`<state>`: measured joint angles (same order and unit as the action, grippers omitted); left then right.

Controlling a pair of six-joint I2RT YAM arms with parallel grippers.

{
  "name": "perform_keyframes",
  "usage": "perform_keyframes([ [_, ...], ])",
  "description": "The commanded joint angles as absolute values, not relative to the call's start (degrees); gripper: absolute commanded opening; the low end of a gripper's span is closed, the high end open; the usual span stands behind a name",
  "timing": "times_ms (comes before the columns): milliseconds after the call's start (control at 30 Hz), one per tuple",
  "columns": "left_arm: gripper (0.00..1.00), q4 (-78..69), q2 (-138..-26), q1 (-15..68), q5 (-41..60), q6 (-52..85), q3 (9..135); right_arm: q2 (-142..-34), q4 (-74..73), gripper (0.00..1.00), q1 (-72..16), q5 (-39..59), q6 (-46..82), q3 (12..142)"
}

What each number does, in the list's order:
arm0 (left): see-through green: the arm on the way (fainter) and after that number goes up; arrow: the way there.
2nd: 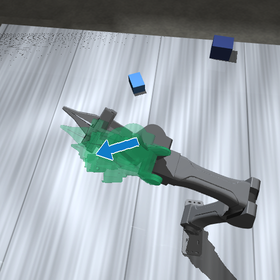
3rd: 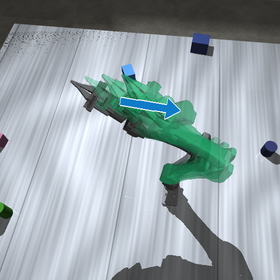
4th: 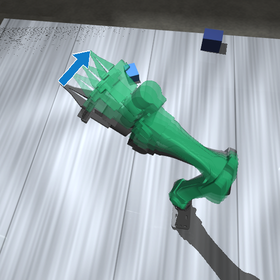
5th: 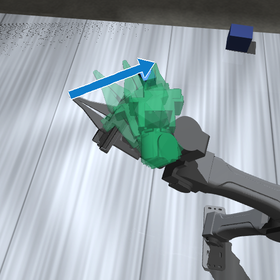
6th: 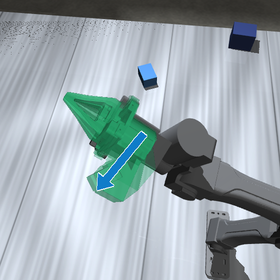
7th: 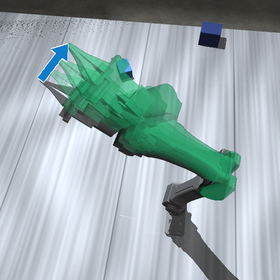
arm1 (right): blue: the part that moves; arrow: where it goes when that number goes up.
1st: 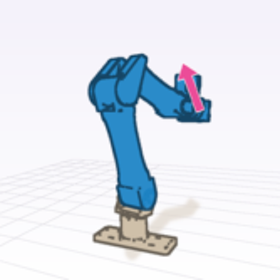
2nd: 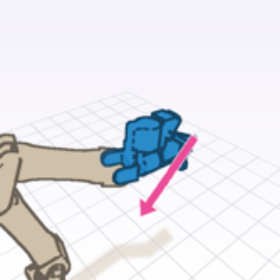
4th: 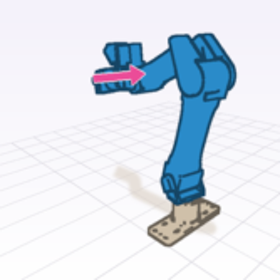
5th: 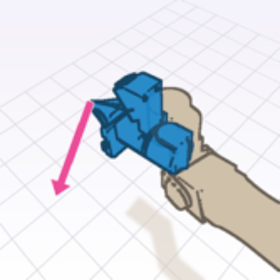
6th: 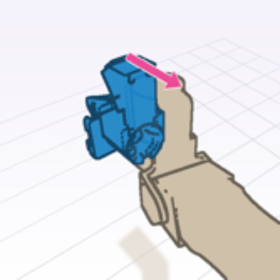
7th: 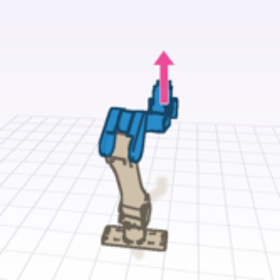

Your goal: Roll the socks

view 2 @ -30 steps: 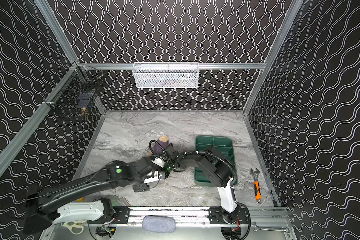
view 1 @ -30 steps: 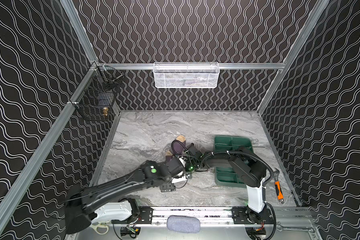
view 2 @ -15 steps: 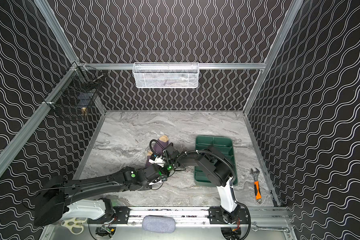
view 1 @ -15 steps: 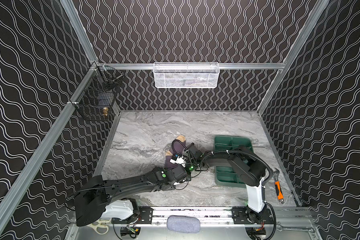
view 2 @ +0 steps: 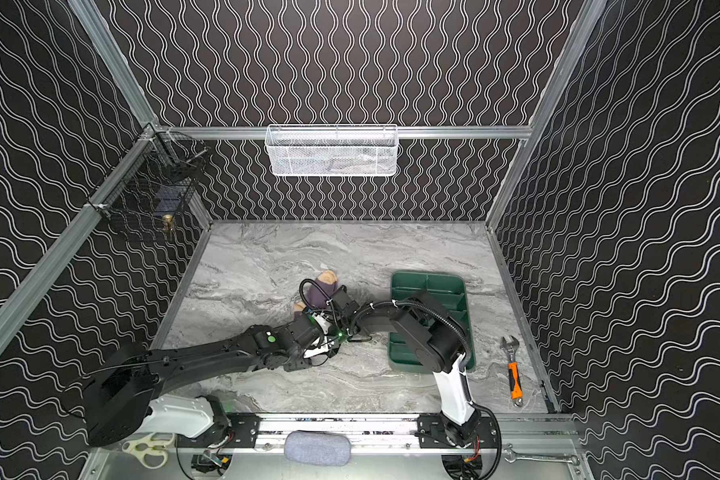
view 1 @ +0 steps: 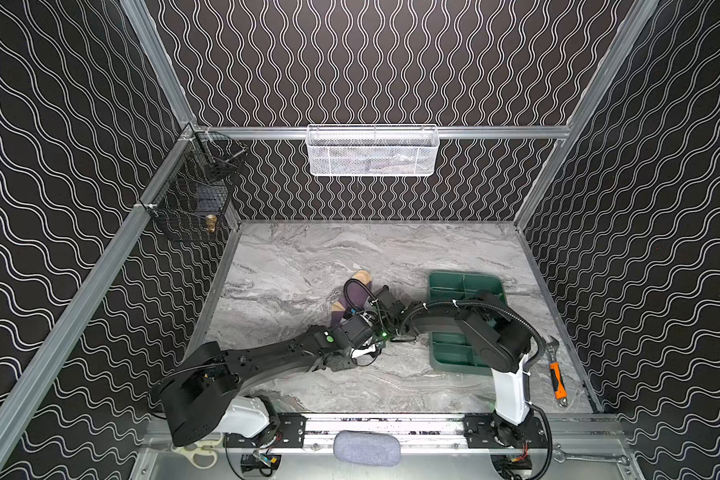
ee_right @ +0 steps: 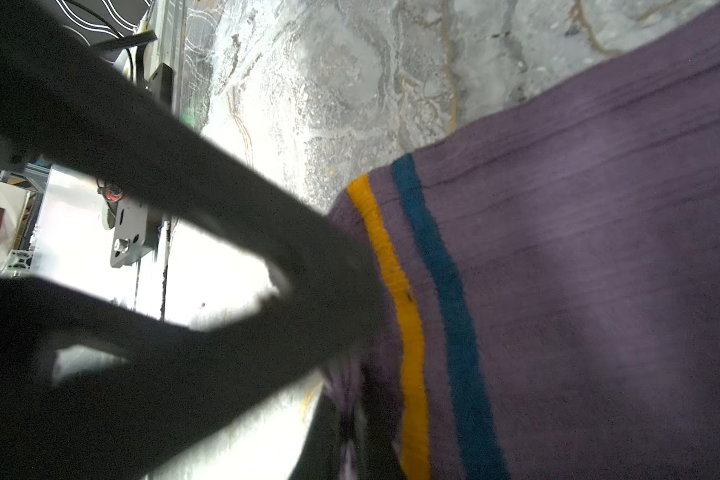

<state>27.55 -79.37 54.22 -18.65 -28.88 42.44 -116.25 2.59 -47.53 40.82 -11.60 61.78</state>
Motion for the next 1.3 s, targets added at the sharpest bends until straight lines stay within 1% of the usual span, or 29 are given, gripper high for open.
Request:
perform_keyframes([
  [0, 0.75, 32.9, -80.3, 53.1, -19.9, -29.1, 42.9, -117.4, 17.5, 0.0, -47.5, 30.5, -13.1, 60.6],
  [67, 0.8, 34.3, -80.0, 52.9, -20.4, -29.1, 43.2, -117.2, 17.6, 0.0, -47.4, 30.1, -13.1, 60.7],
  [133, 0.81, 34.4, -79.4, 52.6, -21.2, -29.1, 42.7, -116.9, 17.5, 0.0, -47.5, 29.6, -12.9, 60.6],
  [300, 0.76, 34.7, -76.3, 52.6, -25.5, -29.2, 41.0, -115.7, 17.7, 0.0, -47.5, 28.7, -11.8, 60.4],
  [467, 0.7, 40.2, -71.9, 52.6, -30.5, -28.7, 42.2, -116.5, 21.6, 0.0, -47.4, 29.2, -10.3, 62.5],
  [567, 0.7, 46.6, -69.2, 53.0, -28.9, -28.1, 44.4, -117.8, 23.9, 0.0, -47.5, 29.3, -8.4, 63.8],
  [700, 0.7, 49.9, -67.7, 54.2, -22.3, -28.6, 45.6, -119.3, 25.3, 0.0, -47.3, 29.2, -5.7, 64.5],
  [833, 0.74, 45.6, -69.0, 55.8, -20.6, -31.4, 43.1, -120.8, 29.2, 0.0, -46.7, 29.9, -4.6, 66.6],
  [1033, 0.78, 40.4, -72.6, 56.0, -20.8, -30.5, 42.5, -121.2, 31.5, 0.0, -45.8, 29.2, -2.4, 65.9],
  [1267, 0.78, 35.8, -74.4, 56.8, -19.9, -29.5, 41.5, -120.9, 32.2, 0.0, -45.7, 29.3, -2.4, 65.3],
])
